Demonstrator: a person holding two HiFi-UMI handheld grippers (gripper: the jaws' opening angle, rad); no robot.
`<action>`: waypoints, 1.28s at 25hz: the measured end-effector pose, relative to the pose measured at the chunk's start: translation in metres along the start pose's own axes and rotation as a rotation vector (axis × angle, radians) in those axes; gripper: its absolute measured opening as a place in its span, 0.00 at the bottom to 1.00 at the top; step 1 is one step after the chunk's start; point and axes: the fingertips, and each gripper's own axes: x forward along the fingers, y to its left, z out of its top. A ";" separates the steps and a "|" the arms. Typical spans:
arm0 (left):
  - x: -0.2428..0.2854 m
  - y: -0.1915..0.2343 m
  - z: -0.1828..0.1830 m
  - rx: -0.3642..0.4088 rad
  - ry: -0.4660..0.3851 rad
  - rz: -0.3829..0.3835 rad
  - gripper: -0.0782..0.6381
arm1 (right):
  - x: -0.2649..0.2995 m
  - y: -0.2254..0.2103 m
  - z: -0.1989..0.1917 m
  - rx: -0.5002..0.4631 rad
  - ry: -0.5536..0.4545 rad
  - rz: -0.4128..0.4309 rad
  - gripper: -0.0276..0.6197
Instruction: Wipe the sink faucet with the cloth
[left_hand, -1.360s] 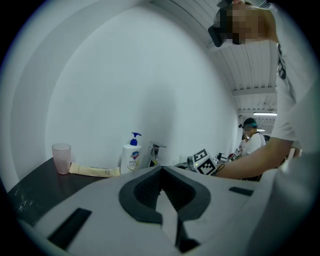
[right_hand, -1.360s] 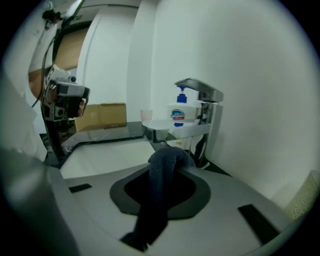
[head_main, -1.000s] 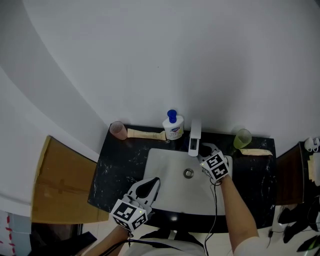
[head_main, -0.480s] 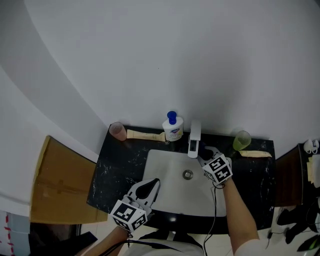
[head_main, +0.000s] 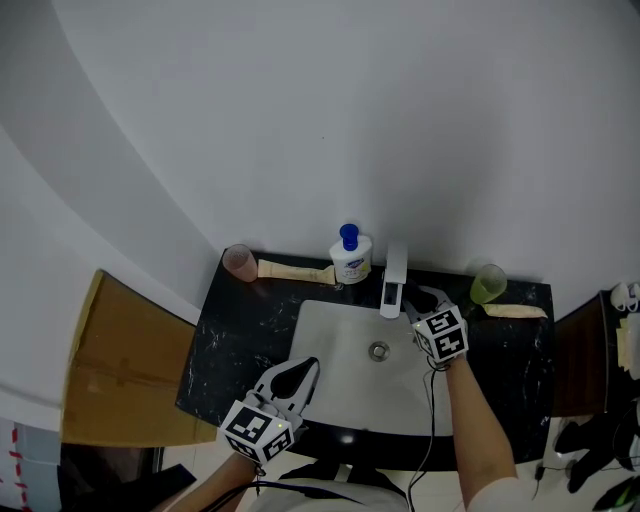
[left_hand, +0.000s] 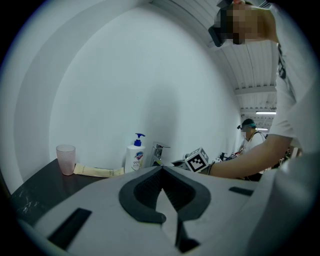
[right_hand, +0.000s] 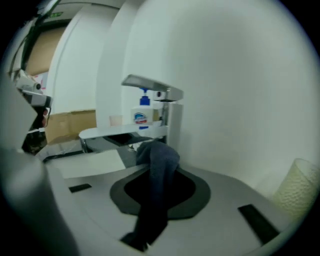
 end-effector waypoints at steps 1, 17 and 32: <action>0.001 0.000 0.000 -0.001 0.000 -0.002 0.11 | -0.006 -0.017 -0.003 0.020 0.000 -0.052 0.14; 0.007 -0.002 0.003 -0.004 -0.010 -0.012 0.11 | 0.015 0.095 0.016 -0.056 -0.028 0.251 0.14; 0.002 -0.012 0.009 -0.001 -0.031 -0.045 0.11 | -0.076 -0.037 -0.006 0.171 -0.101 -0.167 0.14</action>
